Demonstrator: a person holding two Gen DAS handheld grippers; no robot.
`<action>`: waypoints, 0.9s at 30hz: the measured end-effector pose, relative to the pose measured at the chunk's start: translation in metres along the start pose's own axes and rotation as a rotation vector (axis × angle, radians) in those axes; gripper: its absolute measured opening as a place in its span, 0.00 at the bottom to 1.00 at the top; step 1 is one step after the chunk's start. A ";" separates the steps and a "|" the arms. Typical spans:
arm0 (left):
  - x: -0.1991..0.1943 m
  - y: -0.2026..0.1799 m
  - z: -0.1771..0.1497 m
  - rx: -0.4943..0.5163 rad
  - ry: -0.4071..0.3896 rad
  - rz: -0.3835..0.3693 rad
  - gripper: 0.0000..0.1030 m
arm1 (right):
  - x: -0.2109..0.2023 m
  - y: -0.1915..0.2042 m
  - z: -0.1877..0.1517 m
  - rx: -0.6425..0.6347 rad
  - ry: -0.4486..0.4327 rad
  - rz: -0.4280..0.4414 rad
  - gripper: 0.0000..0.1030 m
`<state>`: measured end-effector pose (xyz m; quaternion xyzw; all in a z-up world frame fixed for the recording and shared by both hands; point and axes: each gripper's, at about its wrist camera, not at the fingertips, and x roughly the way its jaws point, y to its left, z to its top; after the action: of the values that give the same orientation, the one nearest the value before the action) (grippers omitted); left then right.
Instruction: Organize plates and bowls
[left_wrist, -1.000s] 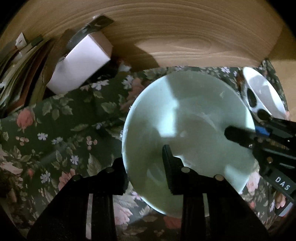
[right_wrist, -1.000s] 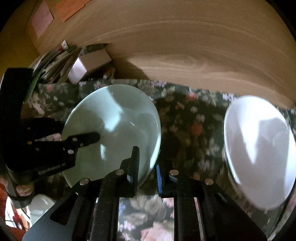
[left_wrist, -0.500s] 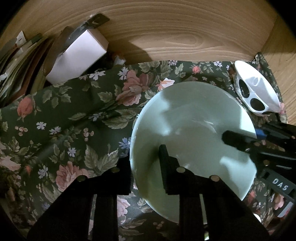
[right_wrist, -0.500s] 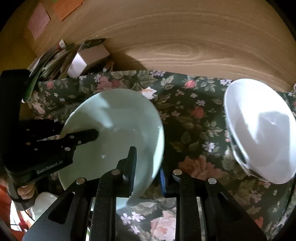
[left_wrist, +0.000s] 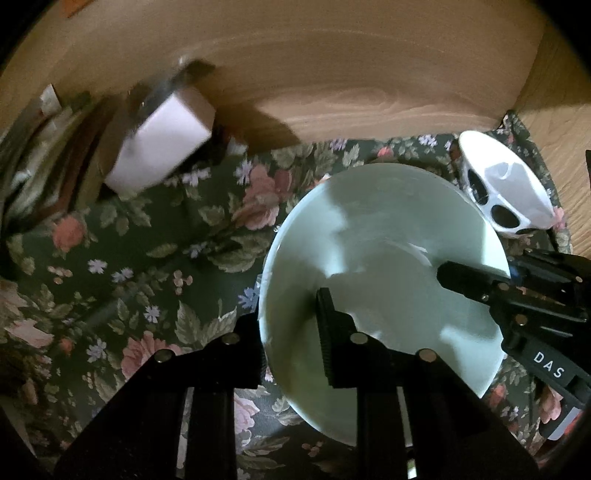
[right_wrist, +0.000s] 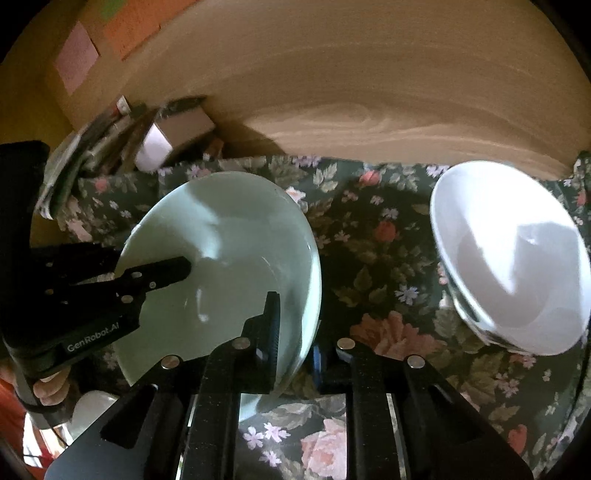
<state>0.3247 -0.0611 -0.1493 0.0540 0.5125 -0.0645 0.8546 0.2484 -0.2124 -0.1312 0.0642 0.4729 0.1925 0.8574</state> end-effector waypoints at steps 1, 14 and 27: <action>-0.004 0.000 0.001 -0.002 -0.006 -0.006 0.22 | -0.006 0.000 0.001 0.003 -0.016 0.001 0.12; -0.062 -0.005 -0.009 -0.019 -0.088 -0.027 0.22 | -0.054 0.019 -0.005 -0.015 -0.121 -0.006 0.12; -0.096 0.003 -0.047 -0.055 -0.114 -0.010 0.22 | -0.070 0.052 -0.025 -0.035 -0.146 0.015 0.12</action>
<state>0.2392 -0.0458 -0.0862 0.0241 0.4648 -0.0576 0.8832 0.1801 -0.1941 -0.0744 0.0666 0.4052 0.2023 0.8891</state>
